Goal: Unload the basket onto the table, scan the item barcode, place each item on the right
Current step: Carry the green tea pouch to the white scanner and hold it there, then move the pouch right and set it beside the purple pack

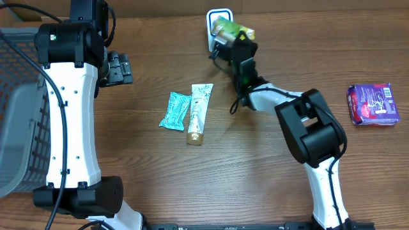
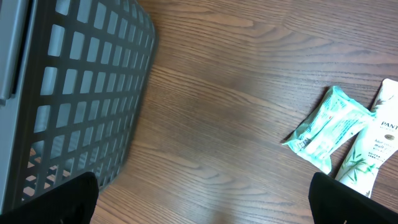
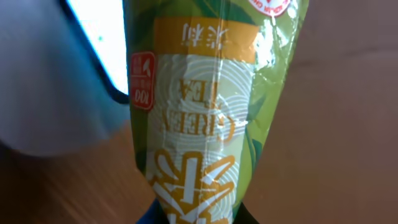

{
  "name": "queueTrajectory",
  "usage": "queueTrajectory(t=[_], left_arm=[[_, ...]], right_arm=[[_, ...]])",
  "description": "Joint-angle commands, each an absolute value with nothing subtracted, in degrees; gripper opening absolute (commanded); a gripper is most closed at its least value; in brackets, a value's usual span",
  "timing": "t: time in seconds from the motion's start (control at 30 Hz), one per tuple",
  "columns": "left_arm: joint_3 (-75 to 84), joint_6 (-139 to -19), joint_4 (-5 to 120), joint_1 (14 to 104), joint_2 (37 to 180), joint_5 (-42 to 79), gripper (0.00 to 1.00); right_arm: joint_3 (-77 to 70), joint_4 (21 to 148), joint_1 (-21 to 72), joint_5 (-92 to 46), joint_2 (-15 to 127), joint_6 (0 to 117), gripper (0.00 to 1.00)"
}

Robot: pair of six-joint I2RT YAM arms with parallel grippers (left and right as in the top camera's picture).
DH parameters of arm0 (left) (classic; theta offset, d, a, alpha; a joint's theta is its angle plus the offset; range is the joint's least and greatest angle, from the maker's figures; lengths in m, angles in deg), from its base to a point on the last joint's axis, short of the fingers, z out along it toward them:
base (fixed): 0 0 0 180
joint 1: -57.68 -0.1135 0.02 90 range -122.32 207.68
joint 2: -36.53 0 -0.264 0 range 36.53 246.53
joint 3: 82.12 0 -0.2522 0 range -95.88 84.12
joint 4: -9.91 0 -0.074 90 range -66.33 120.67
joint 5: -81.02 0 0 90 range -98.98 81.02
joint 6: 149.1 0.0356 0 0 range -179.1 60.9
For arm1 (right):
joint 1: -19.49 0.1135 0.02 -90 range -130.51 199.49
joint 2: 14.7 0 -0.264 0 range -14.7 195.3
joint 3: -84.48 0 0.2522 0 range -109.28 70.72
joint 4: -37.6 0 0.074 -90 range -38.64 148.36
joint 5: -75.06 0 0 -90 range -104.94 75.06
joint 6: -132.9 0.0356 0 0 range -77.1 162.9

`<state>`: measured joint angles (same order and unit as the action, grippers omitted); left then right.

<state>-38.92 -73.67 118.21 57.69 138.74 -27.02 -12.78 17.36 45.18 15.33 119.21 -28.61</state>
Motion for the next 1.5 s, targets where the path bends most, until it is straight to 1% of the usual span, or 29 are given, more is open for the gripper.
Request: queueTrajectory(t=[0.0,0.73,0.87,1.0,1.1,1.33,1.4,1.47], left_arm=[[-39.8,-73.0,118.1,57.7,137.9,-27.3,1.00],[-39.8,-73.0,118.1,57.7,137.9,-27.3,1.00],[-39.8,-73.0,118.1,57.7,137.9,-27.3,1.00],[-39.8,-73.0,118.1,57.7,137.9,-27.3,1.00],[-39.8,-73.0,118.1,57.7,137.9,-27.3,0.99],[-39.8,-73.0,118.1,57.7,137.9,-27.3,1.00],[-39.8,-73.0,118.1,57.7,137.9,-27.3,0.99],[-39.8,-73.0,118.1,57.7,137.9,-27.3,1.00]], right_arm=[[-14.5,12.7,43.8,15.4,118.1,-28.5,0.04],[-14.5,10.5,43.4,11.9,118.1,-27.0,0.04],[-14.5,10.1,44.0,12.0,118.1,-27.0,0.04],[-14.5,7.1,44.7,12.6,117.7,-27.0,0.04],[-14.5,8.9,45.8,12.6,115.6,-26.5,0.04],[-14.5,24.4,49.2,14.1,103.1,-9.2,0.04],[-14.5,32.1,50.3,13.9,97.8,-0.6,0.04],[-14.5,42.0,51.5,12.4,91.8,11.2,0.04]])
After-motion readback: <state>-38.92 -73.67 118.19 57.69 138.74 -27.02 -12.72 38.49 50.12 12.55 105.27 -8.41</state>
